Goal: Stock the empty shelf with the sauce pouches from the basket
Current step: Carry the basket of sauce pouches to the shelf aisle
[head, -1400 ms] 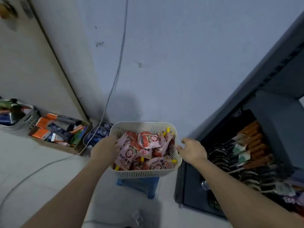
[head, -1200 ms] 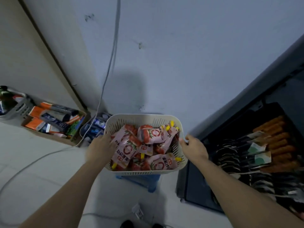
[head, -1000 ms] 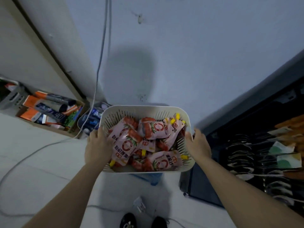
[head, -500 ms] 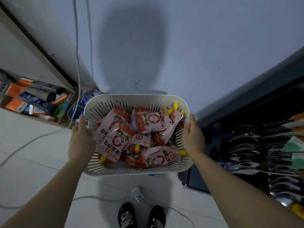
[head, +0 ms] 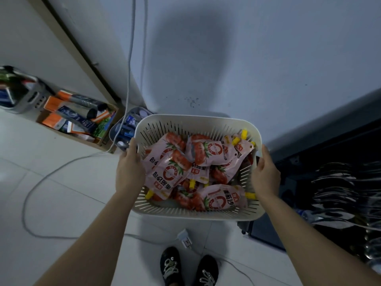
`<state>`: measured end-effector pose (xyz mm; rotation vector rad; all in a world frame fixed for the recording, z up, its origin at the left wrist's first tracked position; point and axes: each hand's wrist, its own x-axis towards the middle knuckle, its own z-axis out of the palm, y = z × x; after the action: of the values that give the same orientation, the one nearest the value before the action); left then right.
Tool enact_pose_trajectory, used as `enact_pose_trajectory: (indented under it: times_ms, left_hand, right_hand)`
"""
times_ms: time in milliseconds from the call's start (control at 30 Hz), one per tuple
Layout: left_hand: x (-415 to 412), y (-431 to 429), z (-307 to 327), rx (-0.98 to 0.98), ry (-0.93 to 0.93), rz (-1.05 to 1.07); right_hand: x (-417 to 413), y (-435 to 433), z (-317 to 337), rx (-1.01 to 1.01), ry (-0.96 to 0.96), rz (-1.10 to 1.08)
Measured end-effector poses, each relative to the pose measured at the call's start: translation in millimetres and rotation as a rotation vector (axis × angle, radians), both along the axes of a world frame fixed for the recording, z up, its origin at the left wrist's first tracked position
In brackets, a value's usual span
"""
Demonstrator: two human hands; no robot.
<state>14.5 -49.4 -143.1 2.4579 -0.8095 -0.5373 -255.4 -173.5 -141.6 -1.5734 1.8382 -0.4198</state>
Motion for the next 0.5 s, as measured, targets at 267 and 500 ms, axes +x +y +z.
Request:
enact_pose_trajectory:
  times_ms: [267,500]
  left_hand:
    - [-16,48,18,0.064,0.107,0.099]
    - [-36,120,40,0.065,0.174,0.204]
  right_hand:
    - [-10,32,34,0.036,-0.006,0.01]
    - [-19,80,59,0.077,0.042,0.06]
